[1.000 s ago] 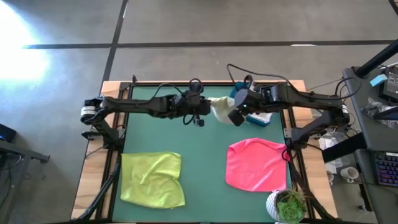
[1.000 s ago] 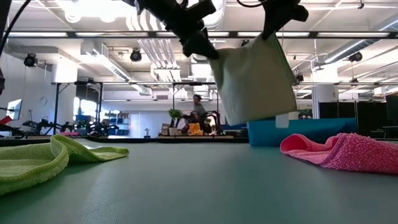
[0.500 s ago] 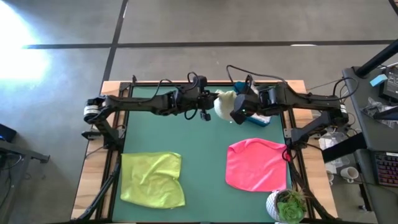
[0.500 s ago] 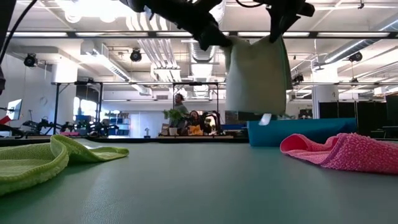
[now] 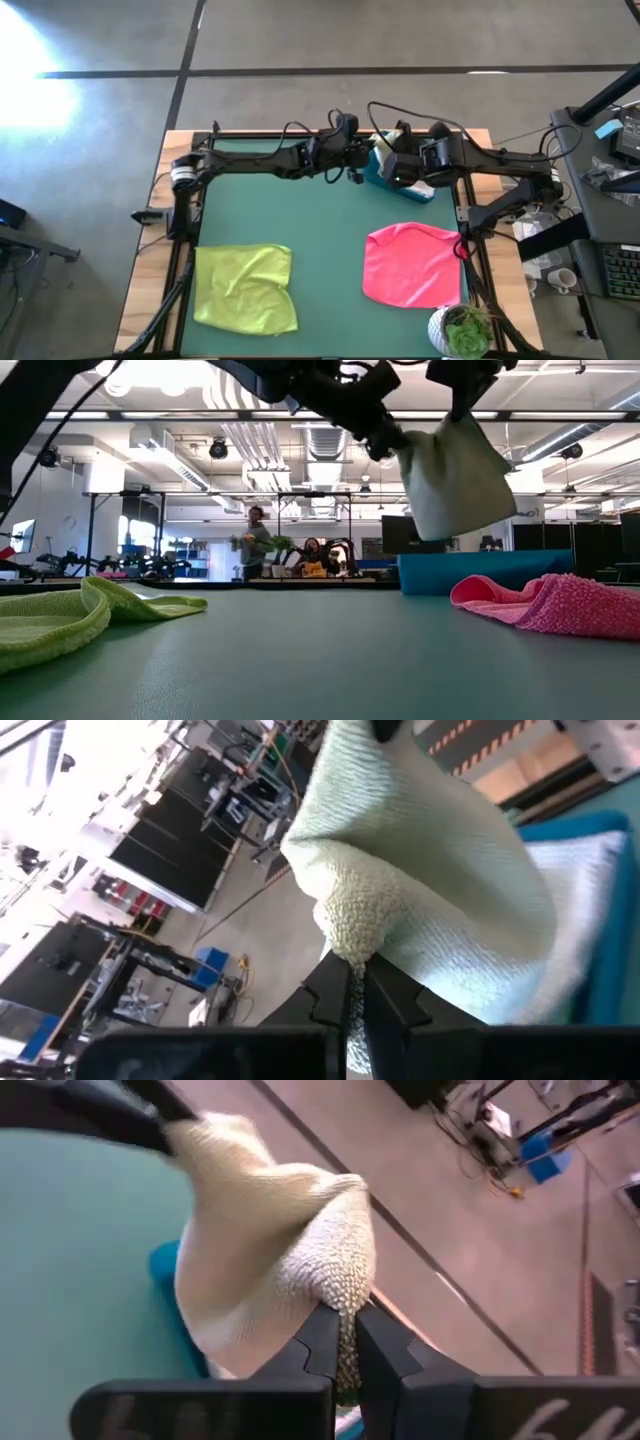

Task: Fold microfiber towels
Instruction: Put the folded light green microfiber cloth into the blue bin

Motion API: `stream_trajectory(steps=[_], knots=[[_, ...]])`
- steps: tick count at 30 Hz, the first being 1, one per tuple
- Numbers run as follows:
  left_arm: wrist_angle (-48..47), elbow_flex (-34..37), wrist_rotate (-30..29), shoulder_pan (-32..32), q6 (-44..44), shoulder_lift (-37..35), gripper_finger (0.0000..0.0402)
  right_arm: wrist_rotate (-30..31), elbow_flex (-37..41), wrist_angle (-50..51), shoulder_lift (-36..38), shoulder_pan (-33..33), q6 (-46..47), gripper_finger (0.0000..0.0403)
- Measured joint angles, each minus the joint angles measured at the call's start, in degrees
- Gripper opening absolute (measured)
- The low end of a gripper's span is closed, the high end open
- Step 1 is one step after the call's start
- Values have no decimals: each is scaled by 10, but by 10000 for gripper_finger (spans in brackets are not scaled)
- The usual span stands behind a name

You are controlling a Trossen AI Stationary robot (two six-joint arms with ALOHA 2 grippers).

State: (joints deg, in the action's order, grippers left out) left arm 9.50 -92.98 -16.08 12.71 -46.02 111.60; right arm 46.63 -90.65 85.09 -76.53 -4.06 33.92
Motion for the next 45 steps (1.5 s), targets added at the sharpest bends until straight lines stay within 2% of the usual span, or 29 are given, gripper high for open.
stream_trajectory(steps=[7, 15, 22, 28, 37, 42, 45], knots=[[1, -54, 8, 15, 2, 40, 1, 19, 0, 43, 0, -45, -9, 11], [-3, -68, 39, 34, 5, 75, 1, 31, 32, 49, 7, -129, -45, 11], [10, -69, 60, 48, 6, 88, 1, 23, 93, -16, 30, -198, -79, 11], [49, -68, 59, 61, -56, 103, 1, 27, 116, -123, 42, -218, -131, 11], [79, -68, 84, 84, -84, 111, 1, 48, 129, -143, 36, -229, -105, 11], [100, -68, 96, 97, -84, 111, 1, 56, 150, -159, 36, -247, -123, 11], [99, -75, 108, 100, -84, 111, 1, 82, 158, -162, 36, -253, -141, 11]])
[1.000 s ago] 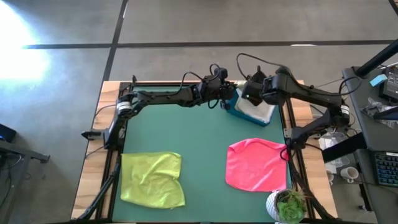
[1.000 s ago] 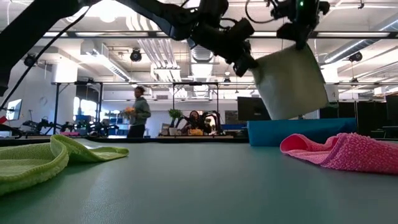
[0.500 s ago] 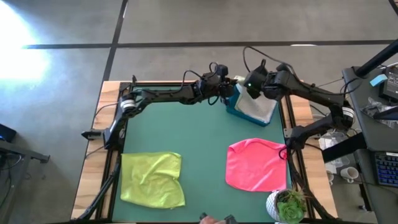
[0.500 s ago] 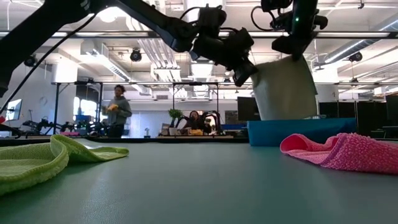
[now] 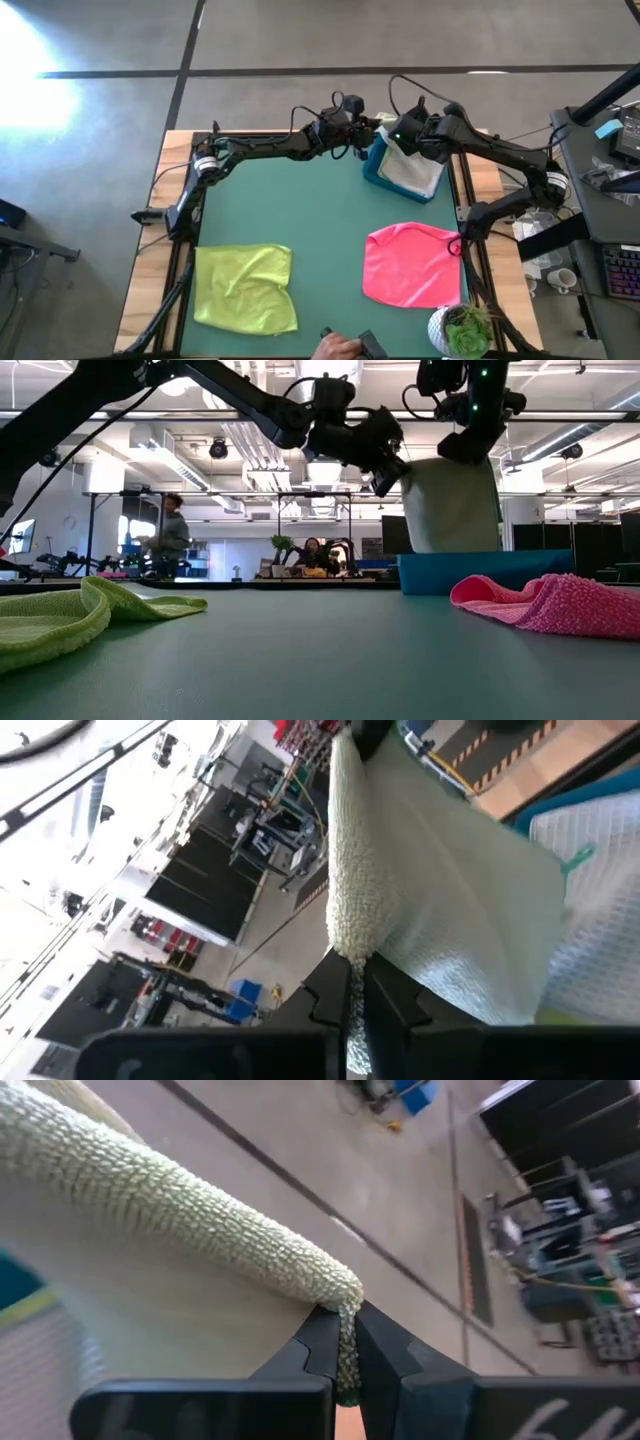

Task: Fold microfiber towels
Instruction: Put the folded light green microfiber cloth into the blue bin

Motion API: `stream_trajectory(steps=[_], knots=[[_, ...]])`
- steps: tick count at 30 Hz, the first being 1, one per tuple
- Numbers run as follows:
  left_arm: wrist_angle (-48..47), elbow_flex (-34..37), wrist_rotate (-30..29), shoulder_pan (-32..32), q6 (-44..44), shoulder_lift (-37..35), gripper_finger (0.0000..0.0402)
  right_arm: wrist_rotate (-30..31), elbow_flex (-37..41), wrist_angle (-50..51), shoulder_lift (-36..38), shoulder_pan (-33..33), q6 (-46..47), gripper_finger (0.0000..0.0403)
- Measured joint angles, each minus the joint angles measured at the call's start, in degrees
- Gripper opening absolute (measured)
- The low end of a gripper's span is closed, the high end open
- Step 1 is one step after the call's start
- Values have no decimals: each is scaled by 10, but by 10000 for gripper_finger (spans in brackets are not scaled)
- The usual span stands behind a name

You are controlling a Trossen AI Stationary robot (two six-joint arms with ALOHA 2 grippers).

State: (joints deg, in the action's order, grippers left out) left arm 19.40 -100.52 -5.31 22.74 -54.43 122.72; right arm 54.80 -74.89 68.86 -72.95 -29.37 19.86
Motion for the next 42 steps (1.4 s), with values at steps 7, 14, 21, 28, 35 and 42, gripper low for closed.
stream_trajectory(steps=[7, 14, 21, 28, 35, 42], knots=[[2, -24, 63, 2, -31, 0, 1, 91, -14, -55, 1, -13, -75, 11], [-16, -29, 65, 6, -74, 9, 1, 93, 3, -23, 0, 15, -37, 11], [-158, -6, 93, 1, -28, 9, 1, -114, 95, 6, -33, 33, 49, 11], [-208, 2, 94, -17, -14, 11, 1, -203, 143, -3, -39, 61, 95, 11], [-266, 2, 88, -31, -5, 10, 1, -235, 128, -2, -37, 68, 102, 11], [-285, 2, 86, -32, 61, 10, 29, -289, 101, -2, -37, 67, 100, 24]])
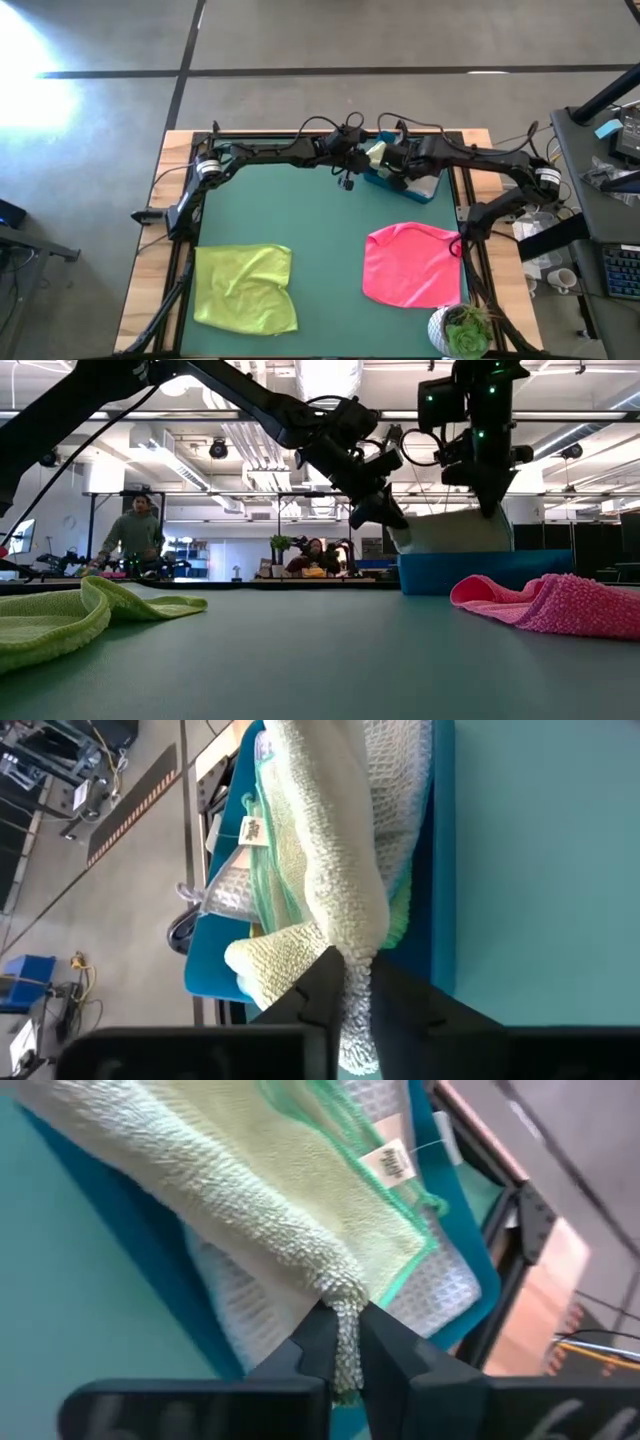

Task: Fold microfiber towels
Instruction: Put the folded light green microfiber cloth into the blue bin

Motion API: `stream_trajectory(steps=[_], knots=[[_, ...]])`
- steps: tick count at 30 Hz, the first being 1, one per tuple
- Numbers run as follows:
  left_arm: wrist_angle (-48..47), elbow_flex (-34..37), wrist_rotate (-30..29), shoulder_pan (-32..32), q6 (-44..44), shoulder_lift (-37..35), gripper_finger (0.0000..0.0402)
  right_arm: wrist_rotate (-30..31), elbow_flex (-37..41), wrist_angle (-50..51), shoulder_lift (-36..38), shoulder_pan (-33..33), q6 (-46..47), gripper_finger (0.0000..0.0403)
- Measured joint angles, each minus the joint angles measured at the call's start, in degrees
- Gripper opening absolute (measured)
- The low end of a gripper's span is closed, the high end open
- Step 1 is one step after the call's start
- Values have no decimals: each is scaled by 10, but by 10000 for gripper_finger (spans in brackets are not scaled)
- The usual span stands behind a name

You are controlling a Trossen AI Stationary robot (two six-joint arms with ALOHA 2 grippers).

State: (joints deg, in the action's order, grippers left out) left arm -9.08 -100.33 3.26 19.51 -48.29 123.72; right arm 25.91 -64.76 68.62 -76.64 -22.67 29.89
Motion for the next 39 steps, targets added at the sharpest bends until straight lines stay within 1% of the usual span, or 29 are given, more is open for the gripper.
stream_trajectory(steps=[2, 5, 8, 10, 12, 15, 21, 26, 29, 34, 35, 37, 39], knots=[[1, 0, -3, -2, 0, 0, 46, -15, -6, 1, 0, -1, 0, 41], [2, 0, -3, -7, 1, 0, 75, -19, -13, 3, 0, -1, 3, 69], [3, 0, -13, -13, 32, 0, 106, -20, -19, 6, 2, -1, 13, 98], [3, -2, -35, -18, 56, 0, 127, -21, -30, 26, 4, 0, 21, 115], [0, -4, -64, -24, 60, -2, 144, -21, -46, 48, 8, 0, 29, 129], [-21, -11, -94, -32, 60, -12, 158, -21, -71, 69, 21, 0, 31, 141], [-82, -17, -95, -39, 65, -53, 162, -19, -118, 77, 67, 0, 31, 142], [-116, -17, -109, -39, 108, -99, 162, -19, -124, 76, 126, 0, 42, 134], [-152, -14, -126, -35, 134, -138, 162, -25, -104, 75, 161, 2, 84, 131], [-230, 2, -127, -27, 185, -203, 162, -34, -54, 74, 206, 3, 152, 130], [-244, 10, -124, -24, 197, -216, 162, -35, -45, 74, 212, 3, 169, 131], [-241, 39, -111, -20, 221, -243, 162, -35, -24, 71, 224, 3, 196, 132], [-235, 84, -86, -14, 247, -274, 162, -36, -3, 61, 233, 3, 219, 132]])
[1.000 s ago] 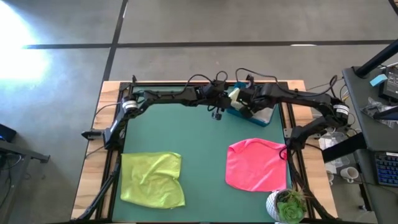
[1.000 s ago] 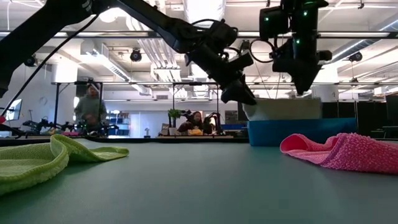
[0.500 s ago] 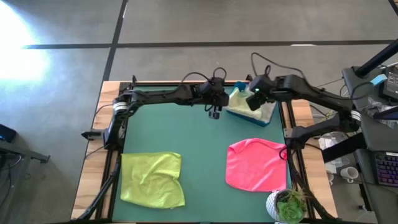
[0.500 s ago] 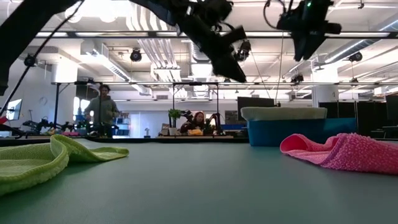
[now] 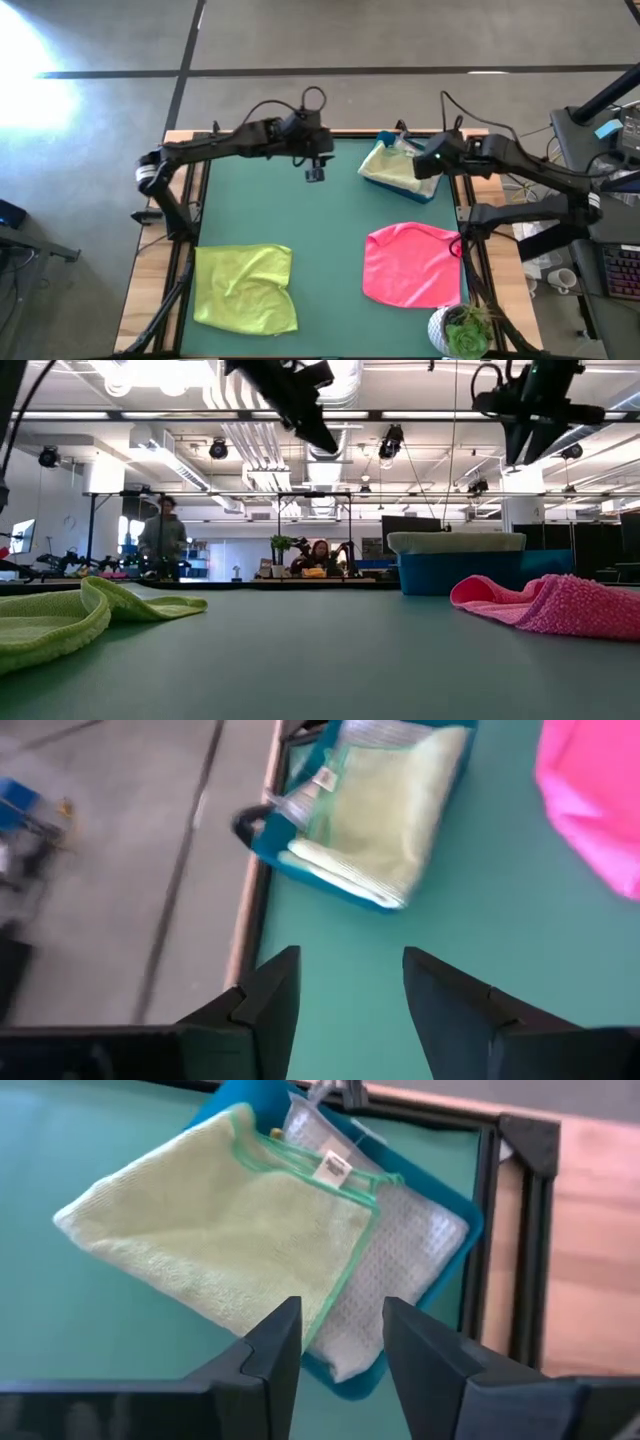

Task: Fold microfiber towels
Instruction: Put the folded light green microfiber cloth into the blue bin

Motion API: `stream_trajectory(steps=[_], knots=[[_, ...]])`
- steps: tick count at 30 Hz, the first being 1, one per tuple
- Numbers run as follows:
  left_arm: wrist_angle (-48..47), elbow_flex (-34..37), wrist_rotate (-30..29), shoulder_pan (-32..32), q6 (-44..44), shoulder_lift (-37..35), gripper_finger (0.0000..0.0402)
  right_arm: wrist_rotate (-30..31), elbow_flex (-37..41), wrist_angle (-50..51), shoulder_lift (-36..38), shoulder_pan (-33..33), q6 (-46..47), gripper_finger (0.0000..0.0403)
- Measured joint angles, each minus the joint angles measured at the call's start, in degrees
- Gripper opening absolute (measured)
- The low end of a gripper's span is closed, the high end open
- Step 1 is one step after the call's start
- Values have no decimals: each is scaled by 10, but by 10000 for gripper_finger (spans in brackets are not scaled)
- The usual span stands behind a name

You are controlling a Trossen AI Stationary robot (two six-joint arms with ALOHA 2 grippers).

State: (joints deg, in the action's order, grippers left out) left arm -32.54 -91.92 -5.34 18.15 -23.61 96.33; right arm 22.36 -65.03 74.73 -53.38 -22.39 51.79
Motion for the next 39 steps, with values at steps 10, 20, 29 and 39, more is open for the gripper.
stream_trajectory(steps=[10, 20, 29, 39], knots=[[175, 260, 20, 2, 97, -134, 162, -20, 88, -81, 11, -28, 82, 134], [170, 351, 20, 2, 128, -221, 162, -60, 161, -210, 3, -109, 126, 134], [171, 375, 20, 2, 109, -277, 162, -66, 174, -258, -56, -184, 97, 134], [204, 381, 20, 2, 94, -281, 162, -108, 174, -263, -132, -236, 57, 134]])
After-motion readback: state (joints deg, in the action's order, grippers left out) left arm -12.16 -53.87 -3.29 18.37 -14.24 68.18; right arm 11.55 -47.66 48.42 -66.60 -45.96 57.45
